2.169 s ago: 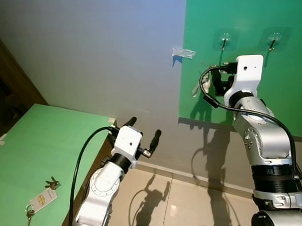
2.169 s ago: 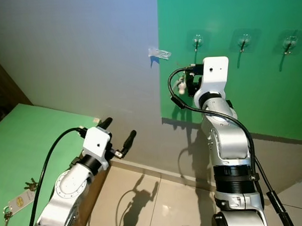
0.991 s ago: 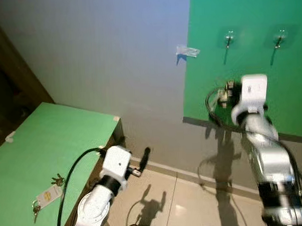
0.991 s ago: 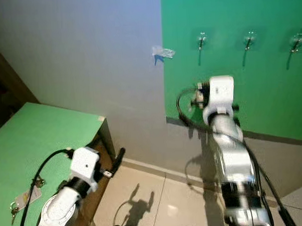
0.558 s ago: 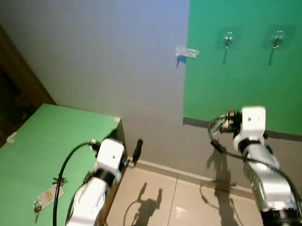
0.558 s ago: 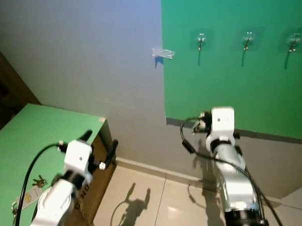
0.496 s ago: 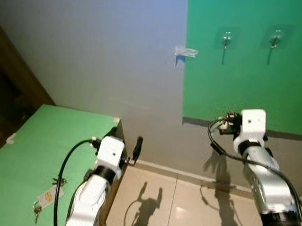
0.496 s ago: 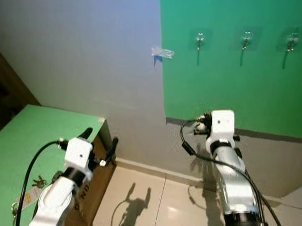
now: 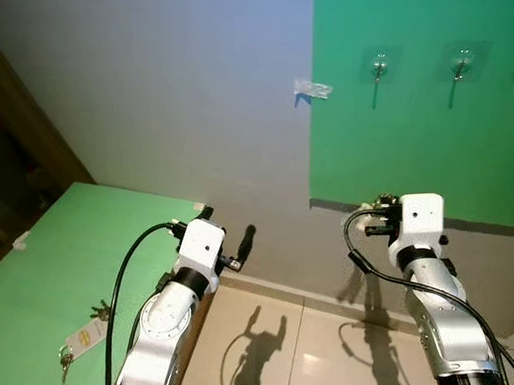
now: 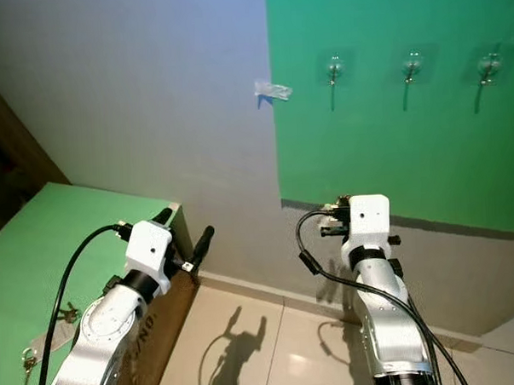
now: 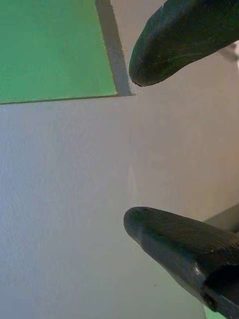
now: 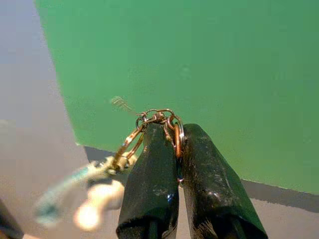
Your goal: Hang keys on a hook
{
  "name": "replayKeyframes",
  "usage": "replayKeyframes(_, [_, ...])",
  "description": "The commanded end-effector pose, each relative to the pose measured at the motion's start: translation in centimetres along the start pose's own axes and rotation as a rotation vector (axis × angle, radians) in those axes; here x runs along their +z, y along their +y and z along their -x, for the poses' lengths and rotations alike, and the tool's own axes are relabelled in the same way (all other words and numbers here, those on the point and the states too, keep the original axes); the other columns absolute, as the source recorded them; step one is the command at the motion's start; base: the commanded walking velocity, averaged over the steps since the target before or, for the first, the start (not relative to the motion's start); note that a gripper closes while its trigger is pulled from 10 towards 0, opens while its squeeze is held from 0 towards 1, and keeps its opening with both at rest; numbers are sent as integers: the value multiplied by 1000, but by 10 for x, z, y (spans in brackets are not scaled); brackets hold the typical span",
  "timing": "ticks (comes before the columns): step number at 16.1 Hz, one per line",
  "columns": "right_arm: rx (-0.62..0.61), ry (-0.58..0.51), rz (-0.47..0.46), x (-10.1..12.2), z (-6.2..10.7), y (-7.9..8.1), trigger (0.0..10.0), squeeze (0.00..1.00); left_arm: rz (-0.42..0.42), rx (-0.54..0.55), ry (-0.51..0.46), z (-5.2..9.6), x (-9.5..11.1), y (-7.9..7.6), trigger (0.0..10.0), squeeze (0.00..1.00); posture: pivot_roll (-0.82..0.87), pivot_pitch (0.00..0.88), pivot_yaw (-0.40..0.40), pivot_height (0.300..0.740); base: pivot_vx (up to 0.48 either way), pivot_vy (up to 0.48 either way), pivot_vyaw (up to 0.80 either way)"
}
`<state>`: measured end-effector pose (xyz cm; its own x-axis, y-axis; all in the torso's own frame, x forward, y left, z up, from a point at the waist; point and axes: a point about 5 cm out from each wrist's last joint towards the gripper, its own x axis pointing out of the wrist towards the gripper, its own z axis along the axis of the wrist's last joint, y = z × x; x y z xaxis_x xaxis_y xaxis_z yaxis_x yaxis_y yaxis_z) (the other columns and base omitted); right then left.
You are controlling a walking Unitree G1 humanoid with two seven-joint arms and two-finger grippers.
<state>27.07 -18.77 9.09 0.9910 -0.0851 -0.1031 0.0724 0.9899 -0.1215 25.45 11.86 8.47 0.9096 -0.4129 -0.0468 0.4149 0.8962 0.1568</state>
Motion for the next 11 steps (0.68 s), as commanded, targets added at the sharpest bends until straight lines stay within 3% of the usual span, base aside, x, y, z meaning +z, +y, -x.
replayKeyframes(1, [12, -33, -20, 10, -3, 6, 0, 0, 4, 4, 21, -1, -2, 6, 10000, 0, -219, 13, 129, 720, 0, 480, 0])
replayKeyframes(3, [17, -34, -20, 10, -4, 8, 0, 0, -27, -2, 23, -3, -1, 5, 10000, 0, -219, 16, 130, 720, 0, 480, -672])
replayKeyframes(7, [22, -66, 11, 13, -4, 10, 0, 0, -88, -28, 31, -5, -1, 1, 10000, 0, -224, 23, 132, 720, 0, 0, -150])
replayKeyframes(11, [36, -67, 9, 13, -3, 15, 0, 0, -65, -27, 13, -7, 1, -1, 10000, 0, -223, 24, 133, 720, 0, -450, 0])
